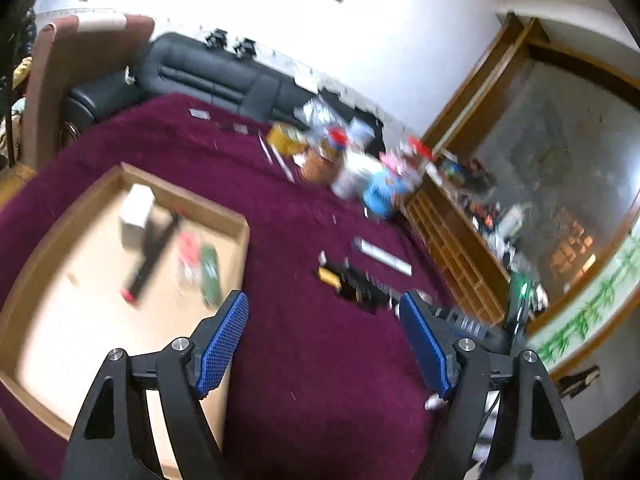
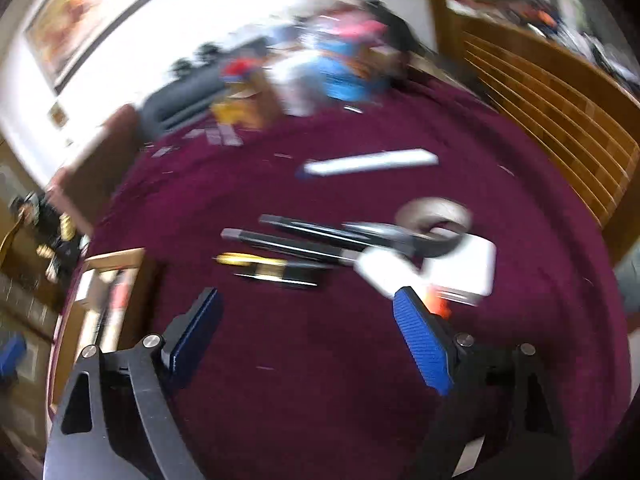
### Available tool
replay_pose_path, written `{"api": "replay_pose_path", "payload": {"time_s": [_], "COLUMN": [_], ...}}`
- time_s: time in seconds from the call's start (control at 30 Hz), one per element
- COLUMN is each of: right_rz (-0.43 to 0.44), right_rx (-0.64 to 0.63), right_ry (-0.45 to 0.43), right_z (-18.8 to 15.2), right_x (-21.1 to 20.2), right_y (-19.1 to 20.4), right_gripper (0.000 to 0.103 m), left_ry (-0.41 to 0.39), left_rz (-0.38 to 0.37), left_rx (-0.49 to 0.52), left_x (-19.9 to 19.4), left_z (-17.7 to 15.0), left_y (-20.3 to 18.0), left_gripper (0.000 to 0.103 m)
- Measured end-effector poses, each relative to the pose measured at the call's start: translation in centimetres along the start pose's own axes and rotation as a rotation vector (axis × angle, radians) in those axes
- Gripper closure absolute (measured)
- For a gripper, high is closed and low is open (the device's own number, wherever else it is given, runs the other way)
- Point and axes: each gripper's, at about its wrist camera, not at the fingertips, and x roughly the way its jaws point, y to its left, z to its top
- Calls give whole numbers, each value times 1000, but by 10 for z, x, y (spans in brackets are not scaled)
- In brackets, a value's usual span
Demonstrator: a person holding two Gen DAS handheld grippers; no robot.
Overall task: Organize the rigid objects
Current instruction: 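Reach the right tool to the yellow pencil and grasp it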
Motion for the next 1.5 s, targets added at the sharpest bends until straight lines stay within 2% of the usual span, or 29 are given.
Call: {"api": "replay_pose_path", "payload": {"time_s": [0.03,0.13,0.3,0.47,0.57,0.6,0.63,0.7,0.77,0.83,0.93,1.0,1.1,1.23,1.27,1.3,1.43,1.5], "right_rz": [-20,-21,99,198,147,159,149,228,396,477,398,262,143,100,88,39,-37,-63], "right_rx": [0,-41,-177,-213,-212,-201,-212,-192,-126,-122,-154,-203,-267,-320,-330,-357,-365,-382], "right_ry": [4,18,70,174,226,262,244,303,418,434,335,262,236,250,251,211,224,239], "right_z": [1,5,16,32,31,27,23,16,4,-5,-5,-2,-2,5,5,8,14,11], "right_x": [0,2,25,75,103,108,106,103,99,84,61,57,73,106,111,113,121,118], "right_y": [-13,-19,18,57,72,74,77,79,78,79,72,70,72,82,83,88,90,89], "right_gripper": [21,24,25,25,25,22,23,23,23,23,23,23,28,45,45,53,85,89], "left_ry": [43,115,197,199,191,189,186,185,195,207,224,234,237,226,225,225,220,220], "left_rz": [6,24,46,61,76,79,80,78,66,53,41,31,27,36,37,37,47,55], "left_rx": [12,39,61,59,34,25,19,11,-1,-6,-14,-13,3,5,0,-2,-2,-7], "left_x": [11,31,47,39,36,36,35,35,39,42,47,48,47,43,41,41,41,42], "left_z": [-7,-23,-43,-56,-55,-53,-52,-52,-52,-54,-57,-60,-64,-63,-62,-62,-60,-60], "left_y": [-6,-19,-35,-40,-29,-24,-19,-15,-11,-9,-9,-11,-15,-13,-12,-11,-8,-6], "left_gripper": [30,30,30,30,30,30,30,30,30,30,30,30,30,30,30,30,30,30]}}
